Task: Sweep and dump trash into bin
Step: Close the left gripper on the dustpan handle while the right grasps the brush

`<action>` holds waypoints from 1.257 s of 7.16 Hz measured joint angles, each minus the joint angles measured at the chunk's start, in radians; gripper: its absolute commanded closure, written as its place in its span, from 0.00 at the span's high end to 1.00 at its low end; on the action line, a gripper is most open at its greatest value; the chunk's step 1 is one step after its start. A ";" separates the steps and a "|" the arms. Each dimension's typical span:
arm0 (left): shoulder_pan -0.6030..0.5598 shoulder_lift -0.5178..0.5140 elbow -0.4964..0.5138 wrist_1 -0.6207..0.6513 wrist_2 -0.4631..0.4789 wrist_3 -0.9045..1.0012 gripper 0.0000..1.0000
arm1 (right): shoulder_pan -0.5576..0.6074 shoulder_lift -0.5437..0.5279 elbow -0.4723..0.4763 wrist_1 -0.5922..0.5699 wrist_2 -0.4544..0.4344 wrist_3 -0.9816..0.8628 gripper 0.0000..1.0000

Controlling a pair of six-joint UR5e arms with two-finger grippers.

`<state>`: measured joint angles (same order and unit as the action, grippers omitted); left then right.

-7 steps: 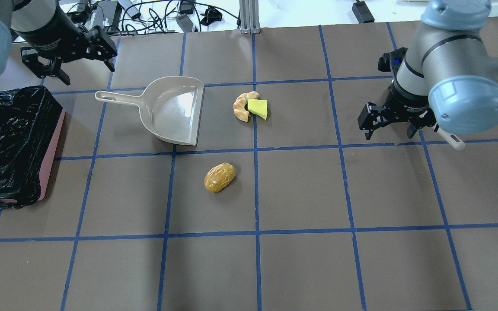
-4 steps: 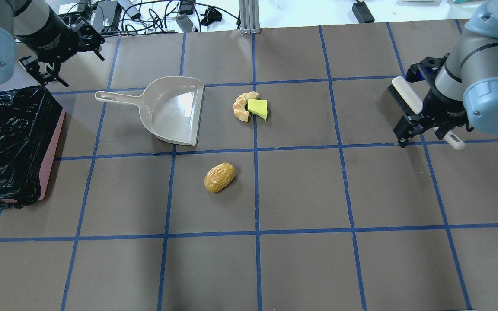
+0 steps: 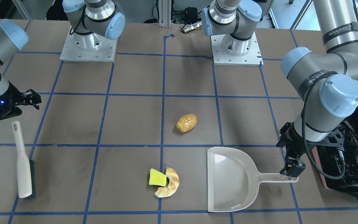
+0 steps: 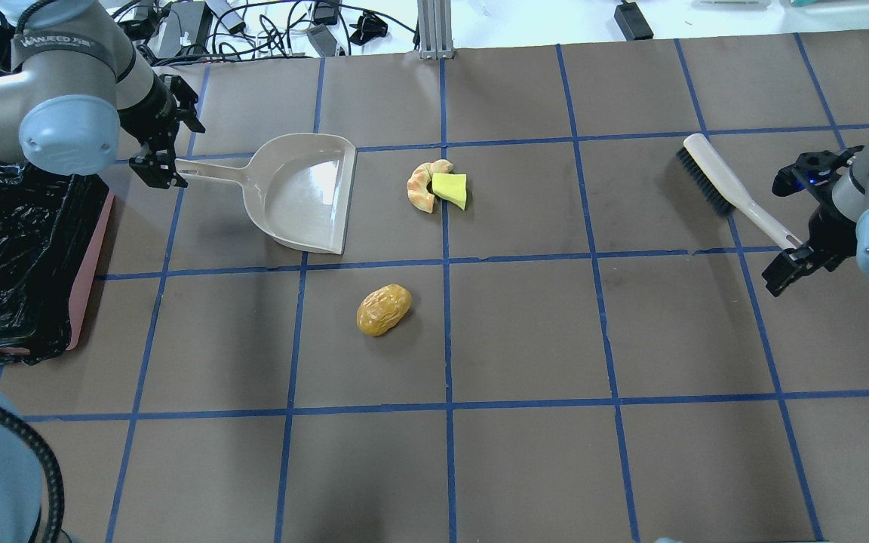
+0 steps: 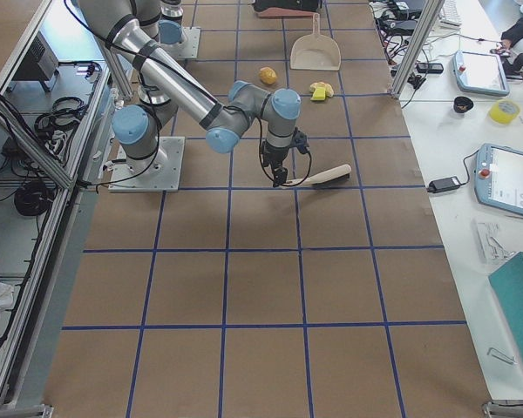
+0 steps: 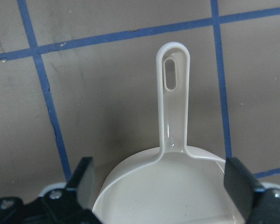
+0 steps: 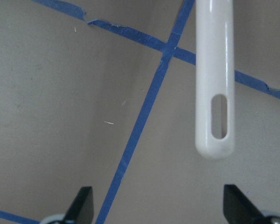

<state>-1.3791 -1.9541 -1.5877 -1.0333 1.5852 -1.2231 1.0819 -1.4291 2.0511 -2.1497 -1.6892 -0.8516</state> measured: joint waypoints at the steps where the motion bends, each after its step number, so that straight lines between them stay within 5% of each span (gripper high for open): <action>1: 0.000 -0.046 0.025 0.022 0.002 -0.025 1.00 | -0.003 0.005 0.010 -0.015 0.001 -0.006 0.96; 7: 0.000 -0.194 0.088 0.094 0.006 -0.054 0.93 | -0.006 0.017 0.007 -0.025 0.001 -0.009 0.91; 9: 0.000 -0.207 0.088 0.094 0.007 -0.053 0.10 | -0.007 0.048 -0.027 -0.027 0.002 -0.011 0.91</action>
<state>-1.3790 -2.1614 -1.5001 -0.9389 1.5919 -1.2763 1.0753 -1.3816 2.0246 -2.1770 -1.6874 -0.8623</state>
